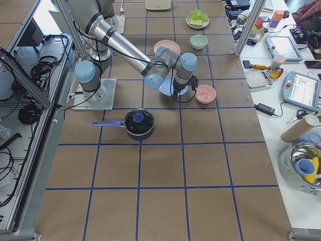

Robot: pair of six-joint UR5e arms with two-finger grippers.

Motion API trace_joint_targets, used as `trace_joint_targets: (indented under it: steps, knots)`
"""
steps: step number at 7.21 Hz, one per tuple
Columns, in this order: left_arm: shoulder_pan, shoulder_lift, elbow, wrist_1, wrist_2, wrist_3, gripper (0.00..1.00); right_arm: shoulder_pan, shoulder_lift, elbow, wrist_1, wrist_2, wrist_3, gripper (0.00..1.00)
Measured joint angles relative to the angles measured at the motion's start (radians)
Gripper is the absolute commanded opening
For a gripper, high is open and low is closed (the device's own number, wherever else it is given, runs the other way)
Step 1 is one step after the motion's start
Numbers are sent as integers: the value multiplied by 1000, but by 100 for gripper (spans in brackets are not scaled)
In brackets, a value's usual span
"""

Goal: Stack three plates with pink and blue
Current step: 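Carry the blue plate with the right gripper onto the pink plate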

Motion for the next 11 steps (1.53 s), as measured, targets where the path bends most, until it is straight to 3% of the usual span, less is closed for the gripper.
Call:
trace_joint_targets:
  steps: [4, 11]
  knots:
    - [17, 16, -40, 51, 3, 6, 100, 75, -13, -53, 85, 84, 165, 4]
    - [21, 26, -42, 45, 5, 5, 100, 377, -8, -112, 75, 92, 621, 4]
